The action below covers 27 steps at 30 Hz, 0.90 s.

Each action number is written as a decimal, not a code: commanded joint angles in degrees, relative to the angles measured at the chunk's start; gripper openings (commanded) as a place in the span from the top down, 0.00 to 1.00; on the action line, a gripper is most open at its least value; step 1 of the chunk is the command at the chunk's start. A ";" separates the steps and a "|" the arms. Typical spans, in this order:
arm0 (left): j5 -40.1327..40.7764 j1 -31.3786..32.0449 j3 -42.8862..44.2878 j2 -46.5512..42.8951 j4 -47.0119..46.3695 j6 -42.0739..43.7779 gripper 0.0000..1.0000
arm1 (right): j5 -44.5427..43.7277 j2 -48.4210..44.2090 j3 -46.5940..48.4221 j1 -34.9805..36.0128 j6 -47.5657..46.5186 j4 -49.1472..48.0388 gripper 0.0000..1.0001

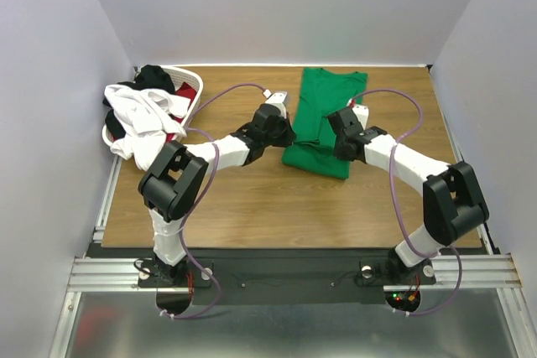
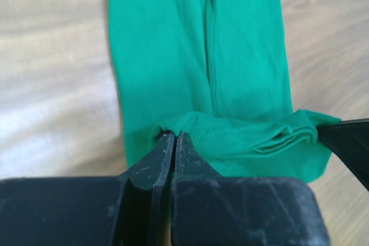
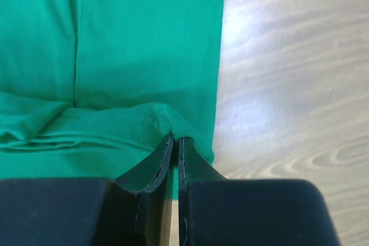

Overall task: Fold and stack the t-shirts
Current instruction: Fold the tshirt

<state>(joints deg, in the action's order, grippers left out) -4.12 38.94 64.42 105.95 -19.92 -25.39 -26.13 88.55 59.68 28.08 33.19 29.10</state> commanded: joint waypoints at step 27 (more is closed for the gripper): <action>-6.51 -5.01 23.91 15.86 3.84 6.58 1.00 | 0.20 17.70 16.61 -10.06 -7.79 -6.43 1.00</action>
<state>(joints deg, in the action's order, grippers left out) -10.09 34.72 84.90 121.25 -15.27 -19.97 -25.47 104.90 73.49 18.96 26.50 25.04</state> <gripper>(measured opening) 0.080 0.088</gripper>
